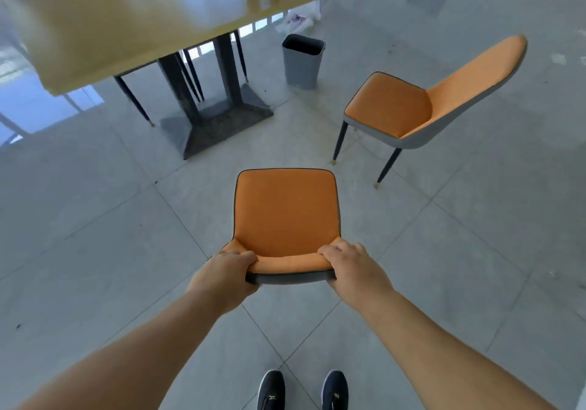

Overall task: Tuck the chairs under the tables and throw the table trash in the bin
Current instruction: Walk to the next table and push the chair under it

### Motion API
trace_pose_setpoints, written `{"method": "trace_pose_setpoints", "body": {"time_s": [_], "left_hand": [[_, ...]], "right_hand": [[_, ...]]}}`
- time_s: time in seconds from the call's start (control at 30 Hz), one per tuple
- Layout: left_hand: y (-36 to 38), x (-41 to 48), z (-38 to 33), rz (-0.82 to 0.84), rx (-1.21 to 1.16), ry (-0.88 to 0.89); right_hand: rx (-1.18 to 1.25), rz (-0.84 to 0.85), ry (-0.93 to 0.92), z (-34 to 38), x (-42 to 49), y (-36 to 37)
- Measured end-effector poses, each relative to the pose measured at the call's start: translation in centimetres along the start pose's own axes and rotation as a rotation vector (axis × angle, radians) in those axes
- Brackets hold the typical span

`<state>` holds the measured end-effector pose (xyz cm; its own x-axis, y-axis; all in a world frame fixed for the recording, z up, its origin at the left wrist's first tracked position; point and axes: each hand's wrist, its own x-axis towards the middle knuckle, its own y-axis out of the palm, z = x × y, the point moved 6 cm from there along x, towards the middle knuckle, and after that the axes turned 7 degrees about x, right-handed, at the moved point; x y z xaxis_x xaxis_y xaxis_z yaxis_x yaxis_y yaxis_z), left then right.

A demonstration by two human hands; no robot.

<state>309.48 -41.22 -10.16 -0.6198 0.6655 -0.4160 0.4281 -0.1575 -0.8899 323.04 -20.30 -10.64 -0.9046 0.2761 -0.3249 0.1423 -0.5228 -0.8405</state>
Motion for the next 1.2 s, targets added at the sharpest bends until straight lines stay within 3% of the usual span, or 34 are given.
{"method": "trace_pose_setpoints", "body": {"time_s": [0.4,1.2], "left_hand": [[-2.8,4.8,8.5,-0.074,-0.13,-0.353],[-18.7,28.0,32.8,-0.117,-0.249,-0.561]], "right_hand": [[-0.095,0.147,-0.315,6.7,17.6,-3.2],[-0.205,0.222,-0.465,23.0,56.3,-9.0]]}}
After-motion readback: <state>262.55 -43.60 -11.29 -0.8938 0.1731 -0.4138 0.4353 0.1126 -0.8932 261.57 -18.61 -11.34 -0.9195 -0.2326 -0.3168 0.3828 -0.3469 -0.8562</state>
